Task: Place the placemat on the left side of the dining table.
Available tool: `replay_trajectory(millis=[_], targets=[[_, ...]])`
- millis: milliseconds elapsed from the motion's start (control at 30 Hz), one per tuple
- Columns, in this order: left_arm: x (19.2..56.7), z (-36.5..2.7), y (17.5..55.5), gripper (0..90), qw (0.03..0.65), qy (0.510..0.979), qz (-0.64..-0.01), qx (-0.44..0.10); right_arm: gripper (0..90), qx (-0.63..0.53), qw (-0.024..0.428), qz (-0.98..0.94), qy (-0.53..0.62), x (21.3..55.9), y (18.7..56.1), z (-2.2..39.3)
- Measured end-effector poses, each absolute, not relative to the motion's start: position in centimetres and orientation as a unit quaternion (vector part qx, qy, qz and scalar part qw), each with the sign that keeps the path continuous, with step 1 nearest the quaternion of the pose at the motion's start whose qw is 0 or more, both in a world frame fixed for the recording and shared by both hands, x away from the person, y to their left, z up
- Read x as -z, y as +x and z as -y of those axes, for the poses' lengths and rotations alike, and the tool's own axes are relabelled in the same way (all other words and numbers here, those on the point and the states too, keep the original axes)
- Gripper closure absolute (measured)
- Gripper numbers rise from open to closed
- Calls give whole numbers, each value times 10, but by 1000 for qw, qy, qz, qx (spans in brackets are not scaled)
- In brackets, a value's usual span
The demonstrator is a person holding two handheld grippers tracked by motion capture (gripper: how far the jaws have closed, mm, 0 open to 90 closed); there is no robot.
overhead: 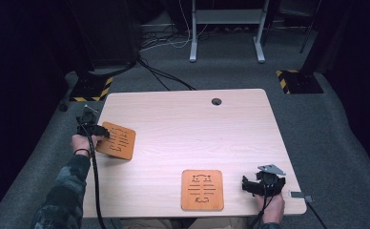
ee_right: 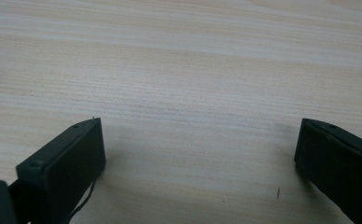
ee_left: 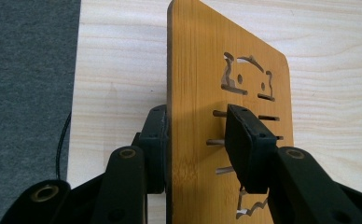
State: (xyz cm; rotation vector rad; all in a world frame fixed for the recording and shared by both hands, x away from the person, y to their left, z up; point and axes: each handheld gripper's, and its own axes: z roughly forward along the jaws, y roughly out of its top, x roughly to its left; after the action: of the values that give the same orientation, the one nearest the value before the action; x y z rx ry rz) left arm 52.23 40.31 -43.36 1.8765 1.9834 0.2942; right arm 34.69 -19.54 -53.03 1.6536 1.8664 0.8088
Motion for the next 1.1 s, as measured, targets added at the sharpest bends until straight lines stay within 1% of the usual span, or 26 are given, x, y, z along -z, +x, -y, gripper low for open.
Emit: replay_trajectory(millis=[100, 233, 600, 1100], targets=[[436, -405, 523, 607, 198, 673, -706, -96, 11, -298, 257, -688, 610, 530, 347, 195], [438, -405, 523, 603, 203, 666, -712, -93, 11, -298, 257, -688, 610, 530, 347, 195], [444, -409, 523, 589, 196, 664, -716, -92, 11, -298, 257, -688, 610, 530, 347, 195], [452, -415, 522, 581, 204, 659, -719, -80, 11, -298, 257, -688, 610, 530, 347, 195]])
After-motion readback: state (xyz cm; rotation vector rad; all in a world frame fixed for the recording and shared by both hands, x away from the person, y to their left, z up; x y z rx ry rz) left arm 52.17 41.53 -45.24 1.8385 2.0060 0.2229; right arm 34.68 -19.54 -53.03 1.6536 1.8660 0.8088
